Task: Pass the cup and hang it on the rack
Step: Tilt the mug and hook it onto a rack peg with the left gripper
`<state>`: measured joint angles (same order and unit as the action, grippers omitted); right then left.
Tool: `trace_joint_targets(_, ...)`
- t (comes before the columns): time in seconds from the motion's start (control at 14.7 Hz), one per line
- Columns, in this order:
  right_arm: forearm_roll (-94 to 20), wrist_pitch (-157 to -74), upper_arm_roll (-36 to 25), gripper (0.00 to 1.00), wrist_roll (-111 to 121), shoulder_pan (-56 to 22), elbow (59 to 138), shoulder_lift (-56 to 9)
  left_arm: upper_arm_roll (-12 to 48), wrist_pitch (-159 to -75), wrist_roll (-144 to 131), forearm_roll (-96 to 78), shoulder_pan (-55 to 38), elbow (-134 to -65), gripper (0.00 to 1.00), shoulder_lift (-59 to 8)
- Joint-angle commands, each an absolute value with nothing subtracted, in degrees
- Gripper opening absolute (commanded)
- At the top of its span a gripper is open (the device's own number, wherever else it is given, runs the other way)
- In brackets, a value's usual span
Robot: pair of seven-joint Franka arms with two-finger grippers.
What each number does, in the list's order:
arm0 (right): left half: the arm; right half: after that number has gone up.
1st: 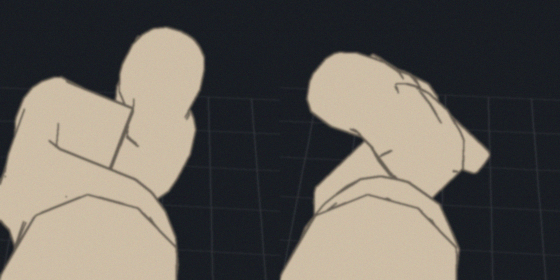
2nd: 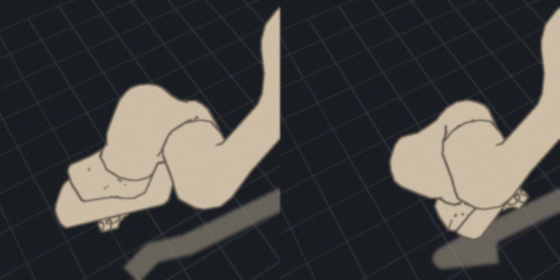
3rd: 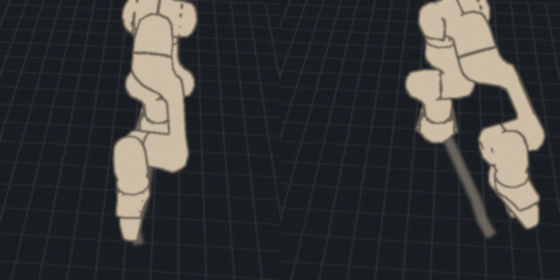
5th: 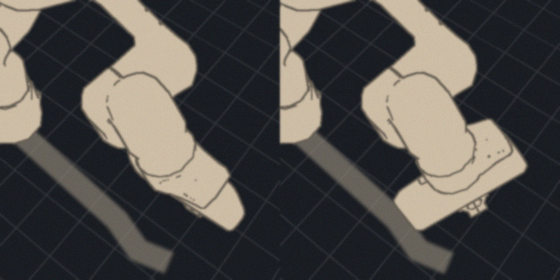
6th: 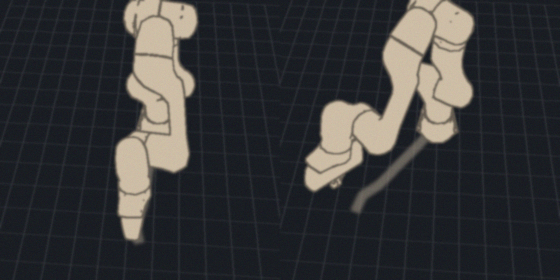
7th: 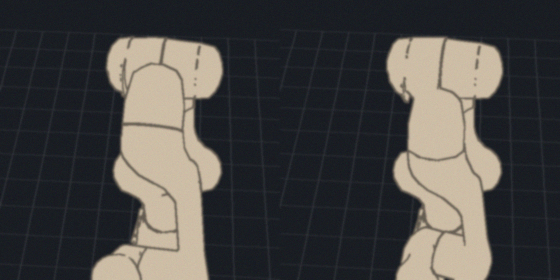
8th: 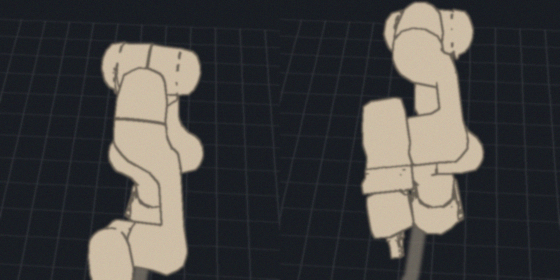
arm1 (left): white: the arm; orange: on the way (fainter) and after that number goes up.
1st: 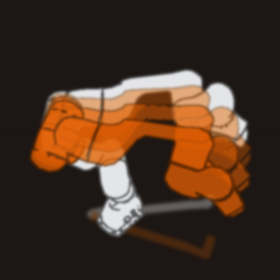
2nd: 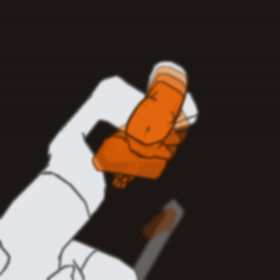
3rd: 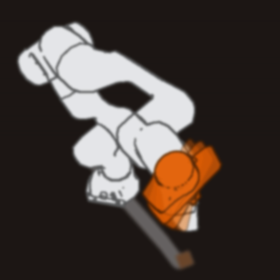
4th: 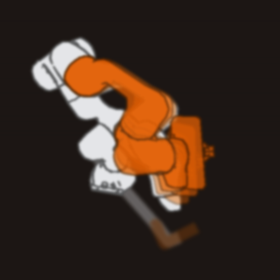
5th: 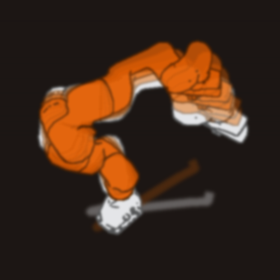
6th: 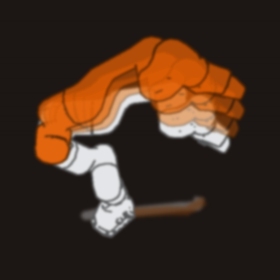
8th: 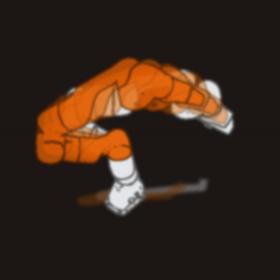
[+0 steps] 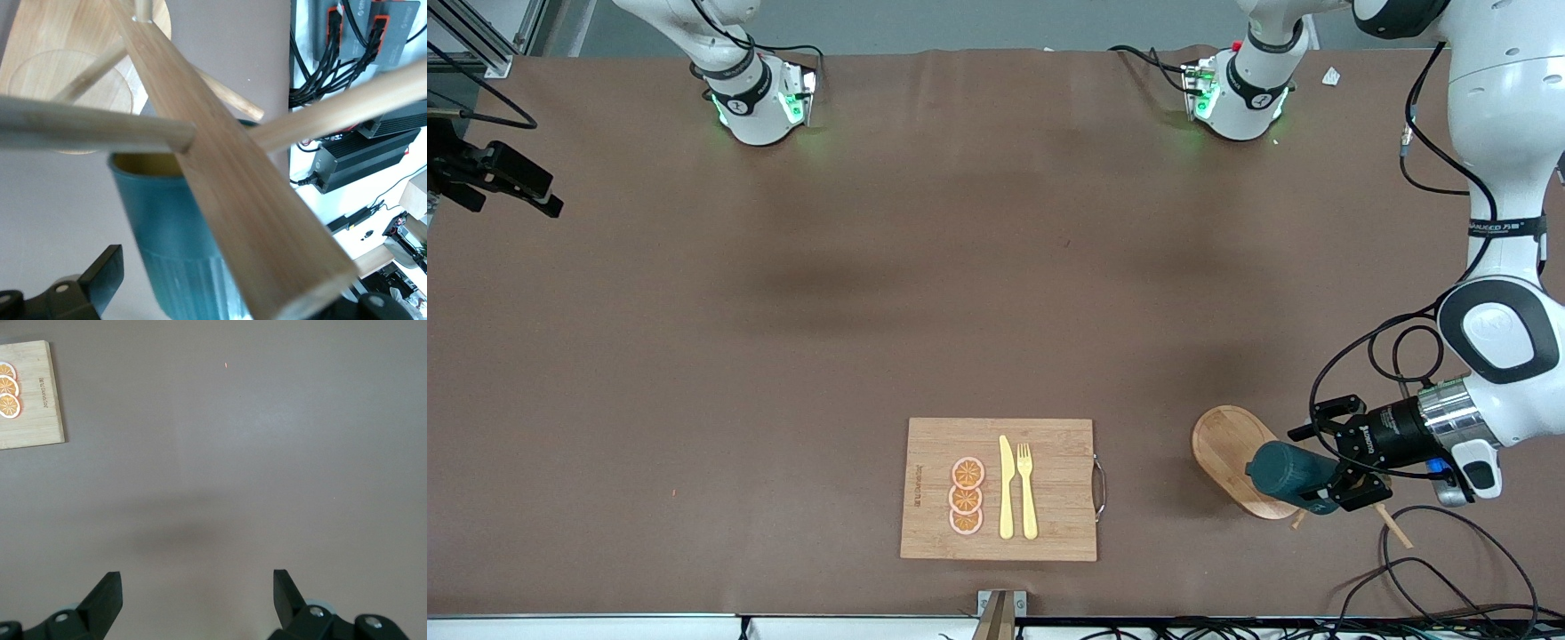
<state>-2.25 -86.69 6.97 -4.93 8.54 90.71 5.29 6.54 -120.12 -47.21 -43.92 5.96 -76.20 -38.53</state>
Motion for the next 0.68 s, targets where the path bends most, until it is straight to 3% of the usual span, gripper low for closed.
trace_joint_targets(0.0,-2.64,-86.75,7.56,1.00,-4.57,9.32,90.79,5.62,7.29,-120.15,-47.11,-44.91,5.89,-75.41,1.00,-37.89)
trace_joint_targets(0.34,-2.55,-86.75,7.56,1.00,-4.57,9.32,90.79,5.62,7.73,-119.27,-46.93,-41.41,5.71,-75.59,1.00,-34.20)
trace_joint_targets(0.61,-2.55,-86.75,7.56,1.00,-4.57,9.32,90.79,5.62,11.76,-118.92,-47.89,-31.22,4.74,-75.85,1.00,-29.81)
